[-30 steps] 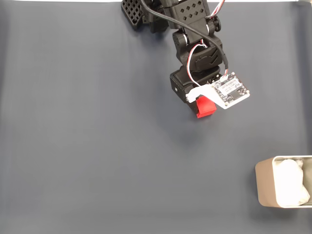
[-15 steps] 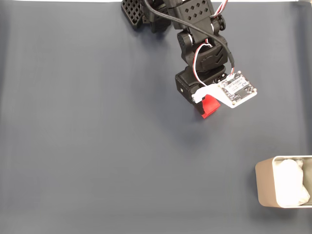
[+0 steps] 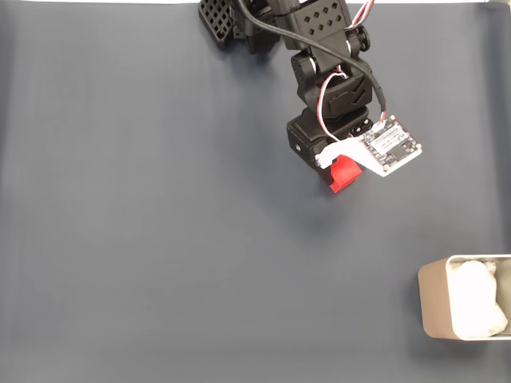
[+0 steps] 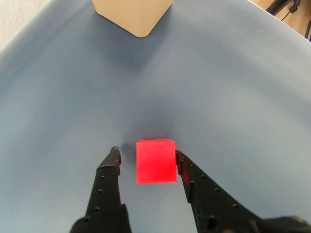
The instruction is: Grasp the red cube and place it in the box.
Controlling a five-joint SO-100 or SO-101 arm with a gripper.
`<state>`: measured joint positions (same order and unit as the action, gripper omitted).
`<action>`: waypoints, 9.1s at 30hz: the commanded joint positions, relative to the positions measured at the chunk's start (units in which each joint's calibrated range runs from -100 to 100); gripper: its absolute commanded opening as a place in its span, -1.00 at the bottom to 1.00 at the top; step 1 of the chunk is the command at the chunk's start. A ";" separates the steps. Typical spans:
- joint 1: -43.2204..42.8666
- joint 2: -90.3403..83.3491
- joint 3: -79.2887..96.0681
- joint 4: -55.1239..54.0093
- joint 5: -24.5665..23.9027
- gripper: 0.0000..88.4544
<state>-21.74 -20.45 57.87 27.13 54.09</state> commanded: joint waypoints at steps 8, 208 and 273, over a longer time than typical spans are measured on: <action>0.07 -0.61 -3.03 0.90 1.81 -0.59; -3.26 51.04 -104.86 13.69 -0.05 -0.86; 21.38 -79.46 41.95 48.53 -3.91 -1.00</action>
<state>0.07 -99.65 99.37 73.11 50.09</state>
